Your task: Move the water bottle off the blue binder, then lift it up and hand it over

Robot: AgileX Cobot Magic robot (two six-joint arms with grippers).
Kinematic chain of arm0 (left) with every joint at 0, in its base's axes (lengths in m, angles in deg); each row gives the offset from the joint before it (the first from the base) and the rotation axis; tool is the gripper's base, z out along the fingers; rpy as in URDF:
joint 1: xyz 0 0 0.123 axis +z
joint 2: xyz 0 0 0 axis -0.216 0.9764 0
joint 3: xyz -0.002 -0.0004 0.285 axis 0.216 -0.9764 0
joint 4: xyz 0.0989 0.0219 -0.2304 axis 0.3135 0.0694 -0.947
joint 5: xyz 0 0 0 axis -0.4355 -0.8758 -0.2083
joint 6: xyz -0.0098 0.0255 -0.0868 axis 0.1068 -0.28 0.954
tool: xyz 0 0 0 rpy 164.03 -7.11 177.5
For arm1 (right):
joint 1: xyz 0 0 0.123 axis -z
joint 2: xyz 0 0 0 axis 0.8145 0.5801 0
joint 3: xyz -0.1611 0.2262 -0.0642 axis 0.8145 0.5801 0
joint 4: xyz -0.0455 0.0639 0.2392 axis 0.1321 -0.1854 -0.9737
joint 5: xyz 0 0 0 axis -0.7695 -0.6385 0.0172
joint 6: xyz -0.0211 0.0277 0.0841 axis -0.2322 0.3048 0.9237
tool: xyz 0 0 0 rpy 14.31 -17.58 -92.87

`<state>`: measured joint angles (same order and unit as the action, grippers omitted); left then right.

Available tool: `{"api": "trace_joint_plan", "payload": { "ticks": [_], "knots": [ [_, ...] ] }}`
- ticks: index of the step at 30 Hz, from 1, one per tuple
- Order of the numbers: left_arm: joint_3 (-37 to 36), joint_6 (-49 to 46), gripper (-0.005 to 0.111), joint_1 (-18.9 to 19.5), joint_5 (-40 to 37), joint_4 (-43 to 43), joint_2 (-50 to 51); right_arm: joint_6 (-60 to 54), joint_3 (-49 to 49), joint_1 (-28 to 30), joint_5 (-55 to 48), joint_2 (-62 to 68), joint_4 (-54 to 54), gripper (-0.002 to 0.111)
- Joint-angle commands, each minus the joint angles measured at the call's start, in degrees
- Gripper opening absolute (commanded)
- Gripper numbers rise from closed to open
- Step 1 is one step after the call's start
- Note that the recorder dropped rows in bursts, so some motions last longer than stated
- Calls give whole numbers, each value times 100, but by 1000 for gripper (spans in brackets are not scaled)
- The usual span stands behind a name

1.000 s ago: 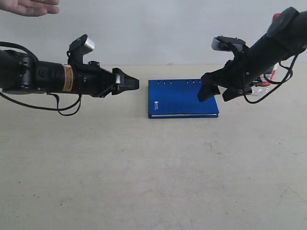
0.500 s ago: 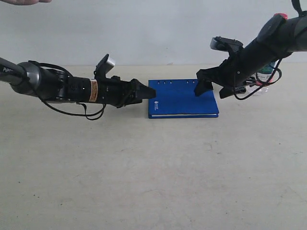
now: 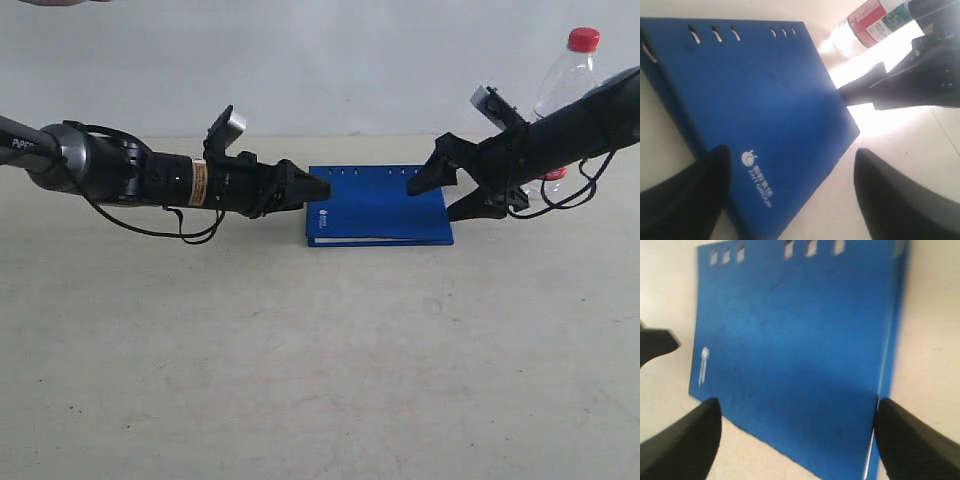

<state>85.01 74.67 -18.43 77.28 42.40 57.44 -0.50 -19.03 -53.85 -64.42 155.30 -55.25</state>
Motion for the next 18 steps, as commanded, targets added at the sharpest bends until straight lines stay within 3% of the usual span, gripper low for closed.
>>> {"api": "trace_joint_plan", "payload": {
  "ticks": [1, 10, 16, 18],
  "knots": [
    [29, 51, 64, -27, 97, 71, 9, -367, -24, 15, -135, 143, -303, 74],
    [29, 51, 64, -27, 52, 211, 9, -666, -24, 15, 44, 218, -395, 74],
    [29, 16, 64, -27, 229, 183, 9, -1917, -24, 15, -1097, 218, -1170, 44],
    [29, 16, 64, -27, 277, 173, 9, -1970, -24, 15, -1201, 218, -1199, 40]
  ]
}}
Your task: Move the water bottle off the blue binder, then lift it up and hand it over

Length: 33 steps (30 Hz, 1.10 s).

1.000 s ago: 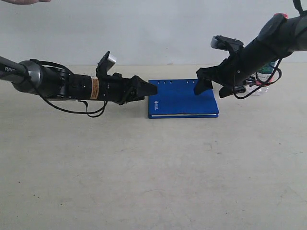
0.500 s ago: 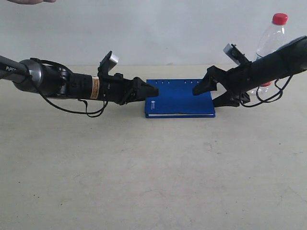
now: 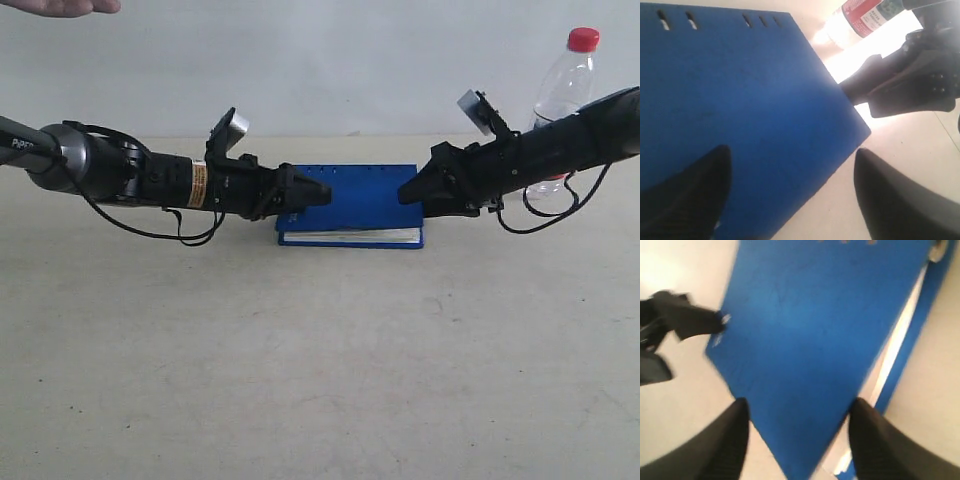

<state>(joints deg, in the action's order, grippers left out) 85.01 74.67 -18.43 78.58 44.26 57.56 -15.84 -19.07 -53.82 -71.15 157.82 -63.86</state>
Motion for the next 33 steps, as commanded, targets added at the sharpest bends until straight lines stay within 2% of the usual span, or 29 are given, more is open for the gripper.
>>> {"api": "trace_joint_plan", "payload": {
  "ticks": [1, 3, 7, 9, 12, 15, 19, 24, 28, 33],
  "knots": [
    [29, 16, 64, -27, 159, -13, -4, -472, -20, 12, -540, -33, -338, 40],
    [29, 16, 58, -27, 159, -13, -4, -555, -20, 12, -528, -33, -338, 40],
    [29, 16, 34, -27, 159, -13, -4, -567, -20, 12, -484, -33, -338, 40],
    [37, -81, 29, -27, 138, -13, -4, -567, -20, 12, -419, -33, -338, 37],
    [52, -201, 36, -1, 138, -176, -4, -567, -20, 12, -404, -33, -338, 23],
    [52, -296, 51, 110, 228, -770, -23, -567, -20, 12, -379, -33, -338, 12],
    [52, -669, 67, 325, 245, -1483, -23, -567, -20, 12, -335, -33, -351, 8],
    [52, -672, 67, 602, -478, -1253, -10, -565, -20, -10, -335, -33, -409, 8],
    [52, -568, 67, 685, -493, -683, -10, -713, -20, -10, -386, -33, -606, 8],
    [79, -592, 67, 699, -435, -682, -10, -1610, -20, 1, -820, -33, -551, 8]
  ]
}}
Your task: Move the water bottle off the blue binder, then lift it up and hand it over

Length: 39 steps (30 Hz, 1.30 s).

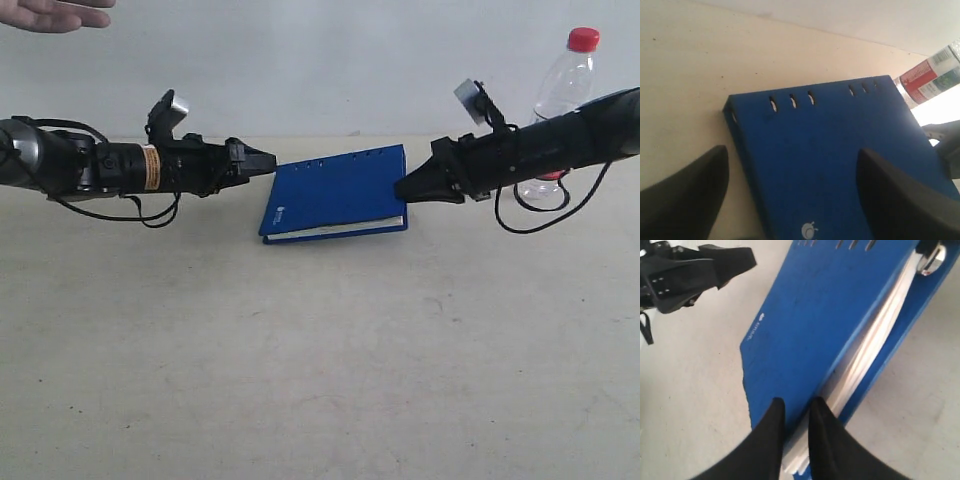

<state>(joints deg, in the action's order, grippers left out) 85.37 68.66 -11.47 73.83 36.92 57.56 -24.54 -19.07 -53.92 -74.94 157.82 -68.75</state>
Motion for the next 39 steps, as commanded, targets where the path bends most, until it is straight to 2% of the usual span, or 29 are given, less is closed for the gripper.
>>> {"api": "trace_joint_plan", "payload": {
  "ticks": [1, 6, 9, 11, 13, 20, 22, 25, 26, 27, 28, 29, 31, 36, 39],
  "knots": [
    [71, 8, 67, 16, 113, 41, -10, -969, -20, 11, -441, -33, 35, 8],
    [405, -327, 67, 99, 794, 311, -10, -1539, -20, 11, -441, -33, 1062, 8],
    [723, -596, 67, 98, 1188, 1171, -10, -1586, -20, 11, -441, -33, 1671, 8],
    [893, -596, 67, 98, 1208, 1679, -10, -1586, -20, 11, -441, -33, 1942, 6],
    [1002, -587, 67, 98, 1195, 1982, -10, -1512, -20, 11, -441, -43, 2123, 0],
    [1040, -512, 67, 109, 926, 2020, -10, -1060, -20, 0, -441, -43, 2219, 0],
    [1040, -452, 67, 109, 743, 2153, -10, -553, -20, 0, -188, -43, 1992, 0],
    [1040, 96, 67, 109, 339, 2258, -10, -57, -20, 0, -45, -43, 1800, 12],
    [1040, 386, 67, 109, 263, 2258, 58, 91, -20, 0, -10, -43, 1706, 29],
    [1040, 504, 67, 109, 263, 2258, 98, 211, -20, 0, 47, -43, 1628, 36],
    [1040, 719, 67, 109, 300, 2258, 184, 438, -20, 0, 138, -43, 1270, 51],
    [1040, 815, 67, 98, 325, 2258, 215, 458, -20, 0, 167, -43, 1039, 56],
    [1040, 1005, 67, 57, 366, 2258, 366, 458, -20, -51, 258, -43, 558, 58],
    [1040, 1047, 67, -7, 558, 2258, 431, 674, -20, -174, 695, -31, 510, 58],
    [1040, 1047, 67, -17, 568, 2258, 441, 1181, -20, -174, 923, -31, 534, 58]
  ]
}}
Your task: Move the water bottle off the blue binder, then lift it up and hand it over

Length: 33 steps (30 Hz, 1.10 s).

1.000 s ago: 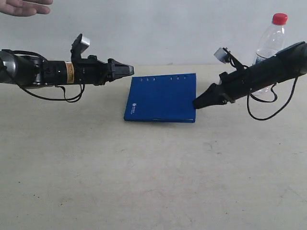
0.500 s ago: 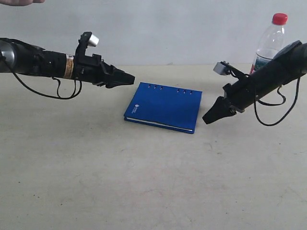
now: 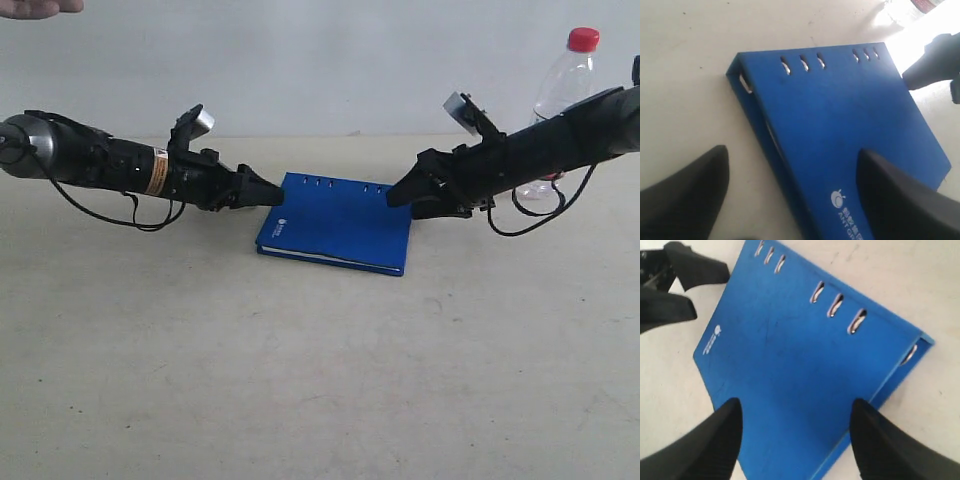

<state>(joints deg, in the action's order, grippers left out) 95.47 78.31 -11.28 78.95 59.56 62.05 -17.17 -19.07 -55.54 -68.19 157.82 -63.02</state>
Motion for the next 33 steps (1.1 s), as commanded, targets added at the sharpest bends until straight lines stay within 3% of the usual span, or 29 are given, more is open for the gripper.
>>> {"api": "trace_joint_plan", "payload": {
  "ticks": [1, 11, 16, 18, 25, 31, 33],
  "knots": [
    [30, 82, 67, -37, 56, -6, -8, 677, -20, -11, 333, -31, 11, 58],
    [30, 82, 67, -37, 305, -6, -8, 530, -20, -159, 365, -31, -200, 58],
    [30, 82, 67, -37, 528, -6, -8, -187, -20, -441, -245, -31, -643, 58],
    [30, 82, 67, -37, 682, -6, -8, -669, -20, -471, -1026, -31, -784, 58],
    [30, 82, 67, -37, 1165, -6, -8, -671, -20, -493, -1065, -31, -906, 57],
    [30, 35, 67, -37, 1460, -6, -8, -434, -20, -493, -244, -31, -1004, 21],
    [30, -63, 67, -37, 1591, -6, -8, -33, -20, -493, 460, -31, -1004, 2]
  ]
}}
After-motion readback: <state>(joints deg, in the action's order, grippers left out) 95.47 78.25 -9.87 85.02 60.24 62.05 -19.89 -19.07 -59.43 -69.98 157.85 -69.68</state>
